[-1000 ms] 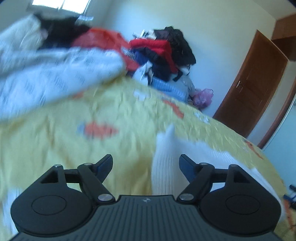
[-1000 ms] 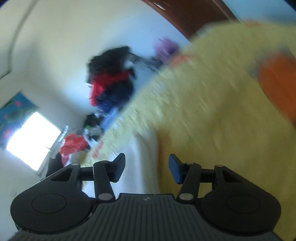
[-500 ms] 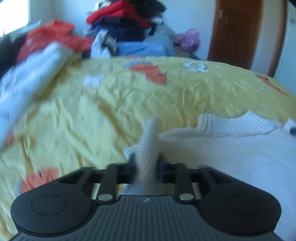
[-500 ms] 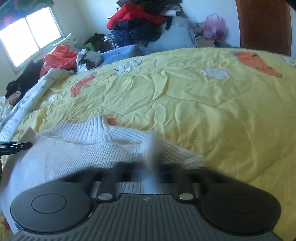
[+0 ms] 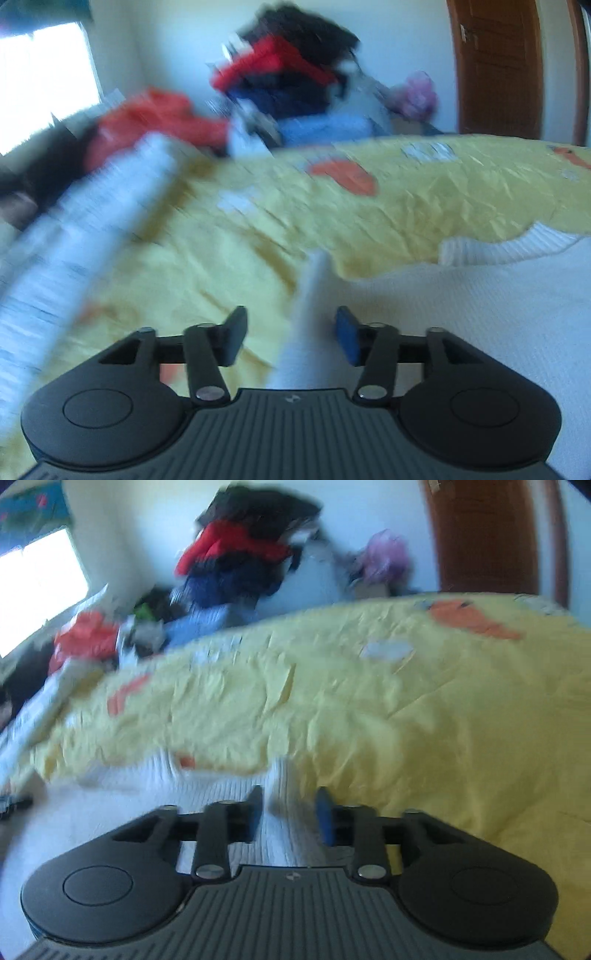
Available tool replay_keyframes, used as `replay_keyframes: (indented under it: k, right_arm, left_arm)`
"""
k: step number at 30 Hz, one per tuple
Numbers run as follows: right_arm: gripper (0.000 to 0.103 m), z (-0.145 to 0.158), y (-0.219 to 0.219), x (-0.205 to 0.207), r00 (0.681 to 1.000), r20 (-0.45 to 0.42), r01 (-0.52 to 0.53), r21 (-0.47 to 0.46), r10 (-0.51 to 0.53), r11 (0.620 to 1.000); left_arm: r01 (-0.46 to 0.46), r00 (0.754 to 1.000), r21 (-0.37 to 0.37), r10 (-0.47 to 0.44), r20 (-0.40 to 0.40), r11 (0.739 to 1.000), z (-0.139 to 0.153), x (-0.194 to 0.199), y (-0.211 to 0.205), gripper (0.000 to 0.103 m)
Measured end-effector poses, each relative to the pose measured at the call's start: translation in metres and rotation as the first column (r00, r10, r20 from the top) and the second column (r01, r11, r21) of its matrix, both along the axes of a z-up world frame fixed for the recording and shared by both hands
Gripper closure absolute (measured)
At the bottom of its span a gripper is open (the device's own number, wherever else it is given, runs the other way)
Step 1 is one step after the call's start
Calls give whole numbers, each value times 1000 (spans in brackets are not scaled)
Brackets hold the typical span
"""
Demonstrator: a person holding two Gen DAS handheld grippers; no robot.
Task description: Fold small clothes
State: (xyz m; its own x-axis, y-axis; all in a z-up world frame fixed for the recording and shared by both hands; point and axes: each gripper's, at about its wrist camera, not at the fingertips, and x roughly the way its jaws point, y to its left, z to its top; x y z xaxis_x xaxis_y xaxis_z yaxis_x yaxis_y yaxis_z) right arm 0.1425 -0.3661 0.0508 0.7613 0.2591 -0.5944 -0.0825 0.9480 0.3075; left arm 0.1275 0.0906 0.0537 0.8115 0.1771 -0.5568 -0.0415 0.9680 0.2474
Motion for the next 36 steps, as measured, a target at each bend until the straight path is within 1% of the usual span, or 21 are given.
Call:
replay_keyframes:
  k: [1, 2, 4, 6, 8, 10, 11, 13, 16, 19, 21, 22, 24, 25, 27, 28, 30, 31, 32, 34, 36]
  right_arm:
    - [57, 9, 0, -12, 999, 53, 10, -11, -9, 1000]
    - [55, 20, 2, -25, 994, 105, 4, -18, -2, 1000]
    - [43, 30, 10, -40, 990, 141, -34, 7, 33, 999]
    - [32, 27, 29, -43, 986, 127, -109, -8, 109, 994]
    - [31, 13, 52, -36, 983, 96, -145, -107, 156, 984]
    - [31, -7, 64, -23, 990, 37, -126, -205, 136, 971]
    - [30, -19, 63, -18, 993, 6, -112, -222, 116, 969]
    - [30, -21, 54, -18, 995, 27, -89, -156, 95, 984]
    - [29, -24, 51, -18, 995, 30, -93, -134, 98, 987]
    - [28, -26, 54, -17, 995, 27, -96, -139, 101, 986]
    - [28, -25, 54, -21, 995, 33, -92, -139, 97, 986]
    - [28, -25, 54, -23, 995, 38, -88, -140, 95, 986]
    - [28, -26, 56, -23, 995, 44, -83, -143, 90, 986]
    - [28, -26, 55, -24, 995, 48, -80, -143, 87, 987]
    - [28, -24, 55, -24, 995, 49, -79, -141, 87, 987]
    - [28, -24, 55, -24, 995, 50, -79, -139, 87, 987]
    - [28, -24, 54, -23, 995, 49, -80, -132, 87, 988]
    - [28, -24, 54, -23, 995, 49, -80, -130, 87, 988]
    - [28, -24, 54, -23, 995, 49, -81, -127, 88, 989]
    - [28, -24, 53, -23, 995, 50, -81, -122, 88, 989]
    - [28, -24, 53, -23, 995, 50, -81, -121, 88, 989]
  left_arm:
    - [6, 998, 21, -7, 58, 1000, 7, -10, -3, 42]
    - [29, 994, 26, -32, 105, 999, 13, -18, -7, 28]
    - [96, 983, 27, -99, 152, 995, 16, -25, -22, 17]
    - [140, 983, 55, -146, 109, 989, 8, -17, -41, 17]
    - [146, 989, 70, -147, 8, 987, -14, 2, -54, 17]
    - [134, 990, 71, -129, -61, 988, -40, 16, -54, 16]
    - [135, 991, 34, -135, -11, 990, -45, 13, -47, 16]
    - [114, 993, -20, -115, -37, 993, -44, 18, -38, 11]
    - [103, 992, -96, -110, -62, 990, -44, 26, -25, 9]
    - [97, 995, -66, -99, -28, 993, -44, 18, -32, 9]
    - [53, 997, -2, -53, 60, 999, -35, -5, -37, 8]
    - [11, 991, 13, -13, 130, 1000, -28, -23, -34, 8]
    - [6, 974, -67, 9, 225, 998, -15, -64, -20, 8]
    - [30, 970, -154, 9, 244, 988, -10, -89, -8, 8]
    - [56, 971, -306, 20, 240, 950, -9, -125, 12, 8]
    - [74, 975, -380, 13, 221, 922, -12, -141, 21, 8]
    - [94, 985, -473, -12, 174, 876, -22, -161, 30, 8]
    - [100, 989, -486, -33, 144, 868, -29, -166, 31, 8]
    - [95, 992, -475, -41, 122, 875, -33, -167, 30, 8]
    - [52, 996, -405, -20, 81, 913, -42, -165, 25, 8]
    - [7, 999, -411, -21, -28, 912, -55, -151, 26, 8]
